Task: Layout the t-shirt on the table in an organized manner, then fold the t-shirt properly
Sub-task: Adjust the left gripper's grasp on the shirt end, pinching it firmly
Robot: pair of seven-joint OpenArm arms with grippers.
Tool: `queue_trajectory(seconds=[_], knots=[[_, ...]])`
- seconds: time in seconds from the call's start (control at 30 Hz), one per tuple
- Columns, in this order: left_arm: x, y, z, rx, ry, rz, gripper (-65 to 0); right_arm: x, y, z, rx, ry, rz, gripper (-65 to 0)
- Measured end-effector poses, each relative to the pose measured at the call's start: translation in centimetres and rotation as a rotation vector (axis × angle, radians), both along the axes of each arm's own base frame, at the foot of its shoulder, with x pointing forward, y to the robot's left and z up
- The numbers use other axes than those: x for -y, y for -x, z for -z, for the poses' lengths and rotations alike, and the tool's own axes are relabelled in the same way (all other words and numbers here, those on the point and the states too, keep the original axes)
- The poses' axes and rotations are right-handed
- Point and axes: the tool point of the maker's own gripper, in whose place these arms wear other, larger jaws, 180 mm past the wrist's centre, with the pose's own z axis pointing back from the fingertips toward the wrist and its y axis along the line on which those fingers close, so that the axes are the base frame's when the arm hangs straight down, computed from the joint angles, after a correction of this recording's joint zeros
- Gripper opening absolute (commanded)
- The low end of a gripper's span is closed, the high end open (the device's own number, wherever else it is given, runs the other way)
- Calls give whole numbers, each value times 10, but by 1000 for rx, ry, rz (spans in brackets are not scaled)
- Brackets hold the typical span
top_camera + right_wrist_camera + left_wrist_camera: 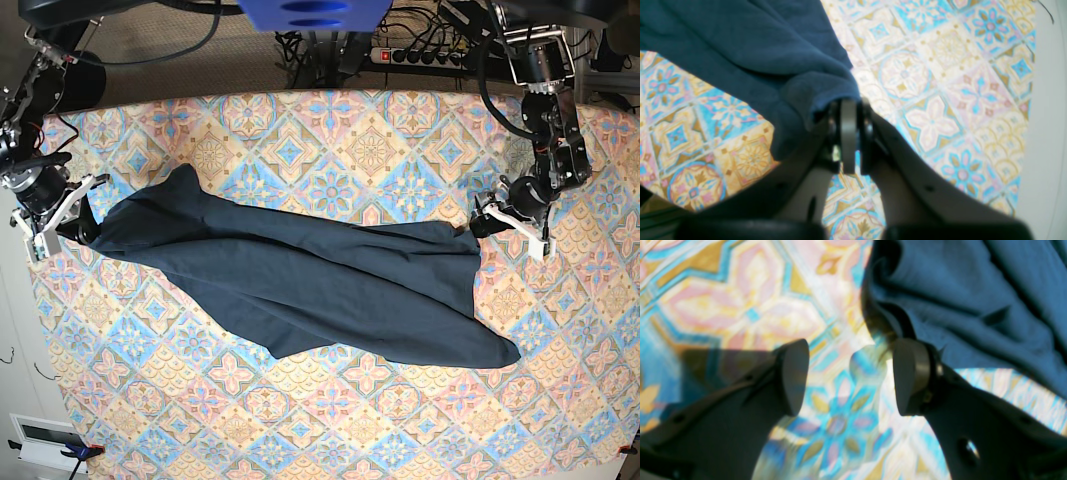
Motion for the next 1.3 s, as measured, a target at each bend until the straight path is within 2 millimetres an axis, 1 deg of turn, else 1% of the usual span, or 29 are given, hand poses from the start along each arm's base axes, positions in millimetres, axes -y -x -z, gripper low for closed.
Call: queue_trajectory(seconds=[0.17,0.27,0.57,0.63,0.67,0.77,0.83,1.03,1.1,1.23,1.3], knots=[[25,-17,4,13,26,50,-258,0,0,0,-1,0,0,-650],[36,-18,6,12,41,67,-258,0,0,0,1,-1,-1,-650],[43,-20,4,30,78,52,-258,0,0,0,0,-1,-1,-650],[49,-18,2,31,139,44,-258,0,0,0,0,-1,-1,-650],[55,-15,1,24,189,44,-258,0,0,0,0,-1,-1,-650],[70,-4,1,25,320,25,-258,0,0,0,0,-1,-1,-650],[75,4,3,19,374,11,-258,0,0,0,1,-1,-1,-650],[74,7,5,19,379,3,-258,0,0,0,0,-1,-1,-650],[69,7,4,16,383,-9,-258,0,0,0,0,-1,-1,-650],[42,5,1,31,362,-78,-258,0,0,0,0,0,-1,-650],[35,5,0,34,355,-91,-258,0,0,0,0,-1,-1,-650]])
